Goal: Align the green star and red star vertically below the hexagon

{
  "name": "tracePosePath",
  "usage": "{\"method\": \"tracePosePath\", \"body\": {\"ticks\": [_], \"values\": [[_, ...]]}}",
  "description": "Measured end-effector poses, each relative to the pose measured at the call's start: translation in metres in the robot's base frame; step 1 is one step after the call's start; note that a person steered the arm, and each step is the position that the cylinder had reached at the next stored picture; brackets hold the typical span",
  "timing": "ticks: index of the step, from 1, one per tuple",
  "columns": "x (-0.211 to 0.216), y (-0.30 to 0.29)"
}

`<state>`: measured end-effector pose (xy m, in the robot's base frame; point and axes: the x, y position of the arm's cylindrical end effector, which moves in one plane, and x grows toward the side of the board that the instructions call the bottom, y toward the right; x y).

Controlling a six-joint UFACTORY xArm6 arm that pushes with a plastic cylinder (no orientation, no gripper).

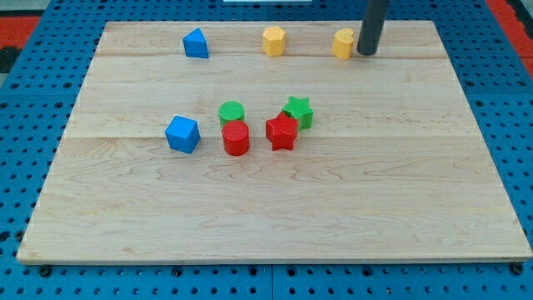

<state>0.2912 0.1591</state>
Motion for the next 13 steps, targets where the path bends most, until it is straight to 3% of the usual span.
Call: {"method": "tracePosePath", "body": {"ticks": [1, 2, 6, 8, 10, 12, 13], "values": [[0.080, -0.003], [0.106, -0.006], [0.108, -0.038], [0.112, -0.088], [0.140, -0.104], [0.079, -0.121], [0.081, -0.090]]}}
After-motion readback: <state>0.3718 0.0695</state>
